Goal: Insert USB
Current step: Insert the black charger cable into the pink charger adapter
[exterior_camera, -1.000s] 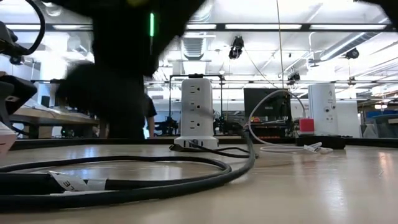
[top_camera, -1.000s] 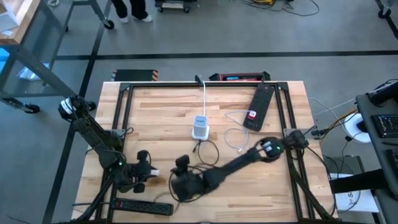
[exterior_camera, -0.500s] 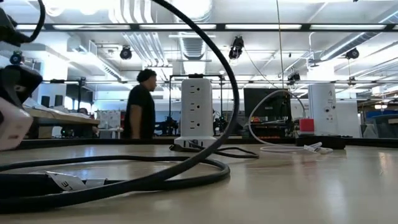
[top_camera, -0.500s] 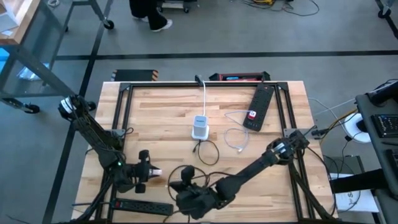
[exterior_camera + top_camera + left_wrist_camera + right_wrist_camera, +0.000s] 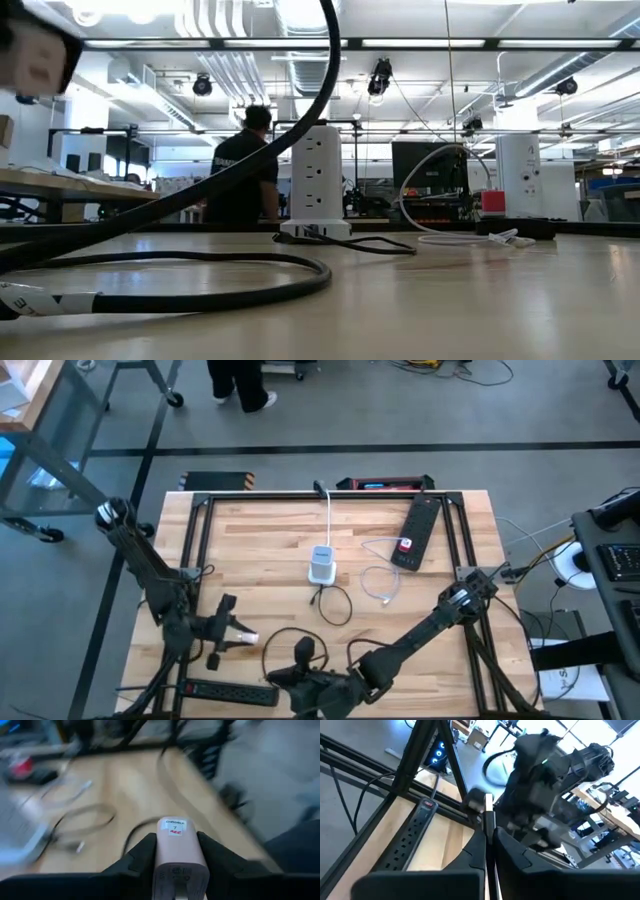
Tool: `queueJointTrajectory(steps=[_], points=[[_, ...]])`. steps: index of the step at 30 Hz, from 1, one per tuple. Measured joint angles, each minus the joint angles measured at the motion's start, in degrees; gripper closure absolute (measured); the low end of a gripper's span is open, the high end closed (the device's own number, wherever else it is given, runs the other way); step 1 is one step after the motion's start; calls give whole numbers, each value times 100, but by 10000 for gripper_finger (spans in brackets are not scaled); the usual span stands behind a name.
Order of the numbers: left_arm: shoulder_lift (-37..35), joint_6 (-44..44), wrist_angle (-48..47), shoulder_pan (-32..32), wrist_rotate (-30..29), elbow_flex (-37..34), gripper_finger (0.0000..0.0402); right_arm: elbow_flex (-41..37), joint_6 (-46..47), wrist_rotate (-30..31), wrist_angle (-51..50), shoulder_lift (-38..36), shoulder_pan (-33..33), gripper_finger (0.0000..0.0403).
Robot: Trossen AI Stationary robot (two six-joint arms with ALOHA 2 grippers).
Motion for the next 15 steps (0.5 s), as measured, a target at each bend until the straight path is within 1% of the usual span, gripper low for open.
queueJointTrajectory(steps=[4,7,9,12,15], points=[[-584,896,598,-2,725,-3,300,-56,93,7,-11,13,-73,396],[-931,1330,966,0,1232,-9,300,-137,290,46,-5,13,-162,396],[-1087,1575,1225,0,1462,-9,300,-232,371,34,33,13,-223,396],[-1230,1876,1538,0,1828,-9,300,-452,519,-163,96,16,-287,396],[-1262,2163,1739,0,1981,-9,299,-703,503,-382,383,33,-312,396]])
